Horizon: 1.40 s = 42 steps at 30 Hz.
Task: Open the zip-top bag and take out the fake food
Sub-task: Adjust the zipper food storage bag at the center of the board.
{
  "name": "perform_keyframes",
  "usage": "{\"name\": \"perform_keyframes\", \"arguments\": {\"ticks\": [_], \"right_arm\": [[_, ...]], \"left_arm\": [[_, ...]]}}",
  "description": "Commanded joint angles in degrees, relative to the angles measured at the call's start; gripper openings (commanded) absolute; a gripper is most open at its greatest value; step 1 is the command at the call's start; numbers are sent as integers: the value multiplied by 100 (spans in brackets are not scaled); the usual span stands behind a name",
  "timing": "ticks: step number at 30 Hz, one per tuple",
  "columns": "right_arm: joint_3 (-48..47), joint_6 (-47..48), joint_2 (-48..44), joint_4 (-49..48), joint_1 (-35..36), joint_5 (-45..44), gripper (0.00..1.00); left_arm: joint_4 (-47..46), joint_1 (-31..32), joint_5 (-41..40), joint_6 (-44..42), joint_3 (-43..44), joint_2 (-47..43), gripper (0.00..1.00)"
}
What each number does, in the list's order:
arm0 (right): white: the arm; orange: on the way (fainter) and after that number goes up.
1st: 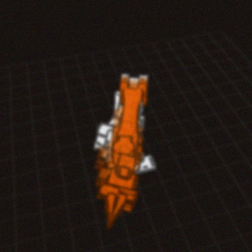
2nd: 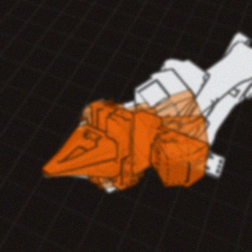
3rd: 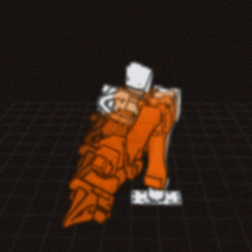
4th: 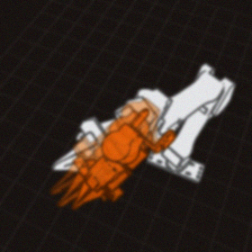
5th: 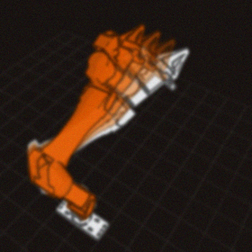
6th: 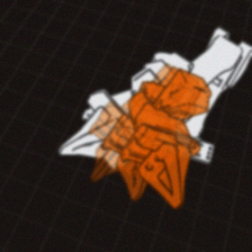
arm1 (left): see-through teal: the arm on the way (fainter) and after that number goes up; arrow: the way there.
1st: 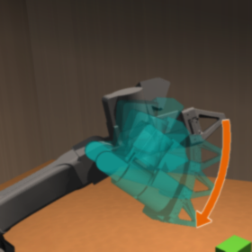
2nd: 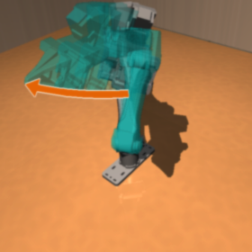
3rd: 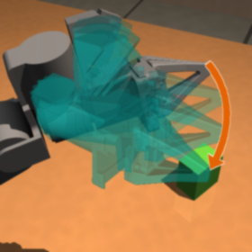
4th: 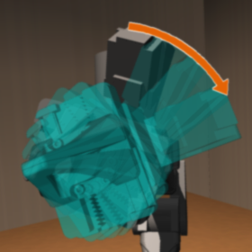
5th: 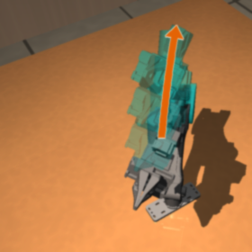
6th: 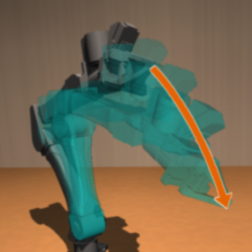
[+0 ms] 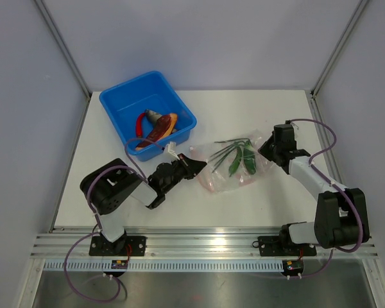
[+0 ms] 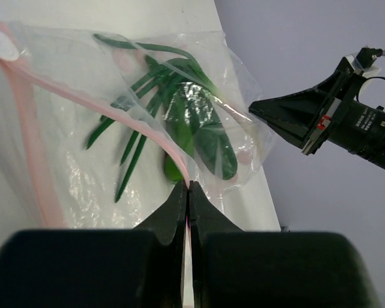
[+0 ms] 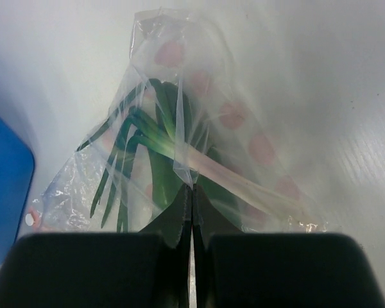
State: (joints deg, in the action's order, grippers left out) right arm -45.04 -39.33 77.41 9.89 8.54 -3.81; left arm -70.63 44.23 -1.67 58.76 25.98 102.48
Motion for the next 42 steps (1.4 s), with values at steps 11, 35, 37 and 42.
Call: {"name": "perform_keyframes", "arguments": {"ticks": [11, 35, 37, 42], "right_arm": [[390, -400, -560, -312, -344, -22, 0], [399, -628, -244, -216, -511, -40, 0], [399, -628, -244, -216, -537, -14, 0], [399, -585, -270, -224, -537, -14, 0]], "left_arm": [[-1287, -283, 289, -128, -349, -307, 0], [-1954, -520, 536, 170, -602, -905, 0], [-2042, -590, 519, 214, -673, -896, 0], [-1929, -661, 571, 162, -691, -931, 0]]}}
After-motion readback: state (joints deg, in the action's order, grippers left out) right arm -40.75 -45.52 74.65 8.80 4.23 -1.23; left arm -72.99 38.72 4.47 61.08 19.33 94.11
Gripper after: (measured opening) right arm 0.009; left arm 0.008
